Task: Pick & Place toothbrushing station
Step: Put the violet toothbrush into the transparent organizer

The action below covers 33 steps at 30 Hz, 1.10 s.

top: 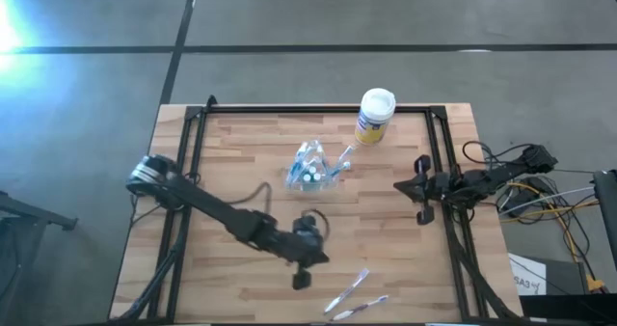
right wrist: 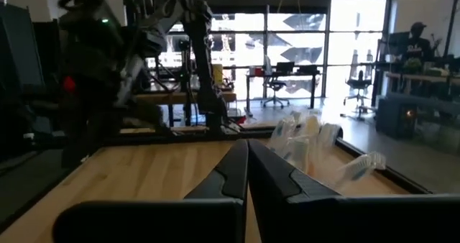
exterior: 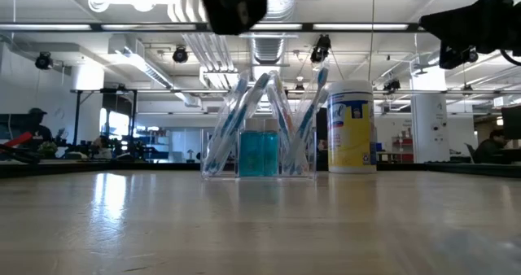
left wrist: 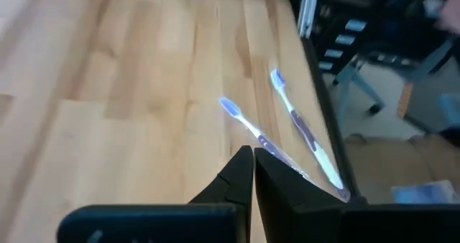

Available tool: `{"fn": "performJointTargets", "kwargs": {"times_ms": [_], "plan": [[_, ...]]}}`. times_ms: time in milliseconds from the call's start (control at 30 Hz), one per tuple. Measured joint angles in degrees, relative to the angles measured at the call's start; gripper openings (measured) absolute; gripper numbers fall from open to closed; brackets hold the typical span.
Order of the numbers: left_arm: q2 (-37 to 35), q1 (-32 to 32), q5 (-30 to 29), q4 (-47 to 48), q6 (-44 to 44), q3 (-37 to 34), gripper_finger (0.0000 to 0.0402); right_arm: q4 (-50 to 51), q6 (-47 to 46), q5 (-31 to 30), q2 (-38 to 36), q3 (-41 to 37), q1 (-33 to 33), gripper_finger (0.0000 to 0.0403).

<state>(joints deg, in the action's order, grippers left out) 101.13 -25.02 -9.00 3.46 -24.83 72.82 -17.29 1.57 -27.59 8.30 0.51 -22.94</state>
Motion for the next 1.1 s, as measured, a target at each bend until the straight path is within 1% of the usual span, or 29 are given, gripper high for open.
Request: {"fn": "performJointTargets", "kwargs": {"times_ms": [133, 233, 333, 433, 533, 667, 800, 900, 1000, 1100], "plan": [[8.3, -0.7, 0.4, 9.1, -0.9, 10.4, 0.0024, 2.7, -2.5, 0.0, -0.1, 0.0, 0.0, 0.0008], [14.4, -1.1, 0.5, 14.7, -1.9, 18.2, 0.0045, 4.3, -4.8, 0.0, -0.1, 0.0, 0.0, 0.0008], [20.0, -1.1, 0.6, 16.0, -2.6, 25.5, 0.008, 6.1, -6.4, 0.0, -0.1, 0.0, 0.0, 0.0008], [25.3, -1.1, 0.6, 16.5, -5.1, 32.6, 0.0121, 7.1, -6.6, 0.3, -0.1, 0.0, 0.0, 0.0008], [30.4, -0.8, 1.0, 20.9, -7.3, 39.8, 0.0159, 7.8, -8.4, 0.4, -0.1, 0.0, 0.0, 0.0008], [36.6, -0.6, 0.5, 25.7, -11.4, 48.3, 0.0194, 9.7, -11.3, 0.7, 0.0, 0.0, 0.0, 0.0008], [42.1, -0.6, 1.0, 27.7, -13.8, 54.9, 0.0206, 11.1, -12.1, 0.9, 0.0, 0.0, 0.0, 0.0008], [44.8, -0.6, 0.9, 32.8, -15.5, 58.5, 0.0206, 11.1, -12.4, 1.0, 0.0, 0.0, 0.0, 0.0008], [46.0, -0.6, -1.1, 37.4, -16.0, 60.3, 0.0206, 11.1, -12.4, 1.0, 0.0, 0.0, 0.0, 0.0008], [46.1, -0.7, -3.8, 39.4, -15.6, 59.7, 0.0206, 11.0, -12.0, 1.0, 0.0, 0.0, 0.0, 0.0008]]}}
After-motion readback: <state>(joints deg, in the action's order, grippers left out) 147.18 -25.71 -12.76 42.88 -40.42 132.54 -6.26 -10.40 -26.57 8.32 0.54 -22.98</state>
